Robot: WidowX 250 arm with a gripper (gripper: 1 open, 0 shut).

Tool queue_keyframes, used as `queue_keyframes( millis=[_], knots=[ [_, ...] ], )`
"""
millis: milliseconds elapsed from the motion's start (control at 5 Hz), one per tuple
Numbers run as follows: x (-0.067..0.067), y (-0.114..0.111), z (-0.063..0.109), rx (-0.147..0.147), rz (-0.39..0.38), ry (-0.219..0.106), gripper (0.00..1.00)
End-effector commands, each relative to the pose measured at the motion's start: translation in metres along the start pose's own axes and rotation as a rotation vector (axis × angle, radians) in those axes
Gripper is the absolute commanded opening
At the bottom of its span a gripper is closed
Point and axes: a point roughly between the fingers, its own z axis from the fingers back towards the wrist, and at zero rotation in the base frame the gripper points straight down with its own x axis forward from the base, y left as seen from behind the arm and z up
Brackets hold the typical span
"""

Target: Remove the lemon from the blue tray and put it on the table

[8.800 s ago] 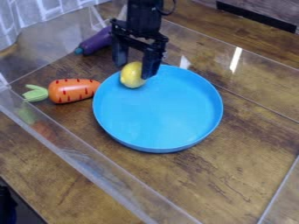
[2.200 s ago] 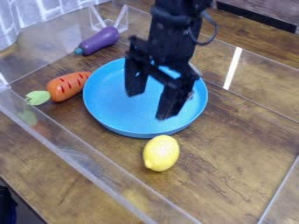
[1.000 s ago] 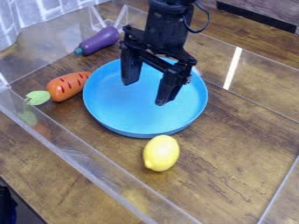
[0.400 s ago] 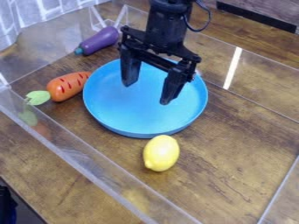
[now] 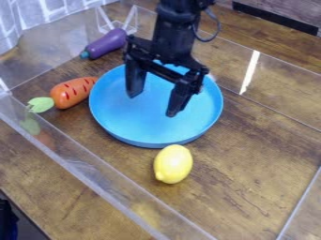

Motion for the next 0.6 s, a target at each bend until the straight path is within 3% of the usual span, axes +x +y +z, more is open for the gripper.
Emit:
queue_keyframes(
  millis=[0, 200, 400],
  knots=[
    [0.011, 0.009, 0.014, 0.001, 0.0, -0.045, 1.0],
    [0.02, 0.014, 0.018, 0.005, -0.017, -0.05, 1.0],
    [0.025, 0.014, 0.015, 0.001, 0.019, -0.045, 1.0]
  ],
)
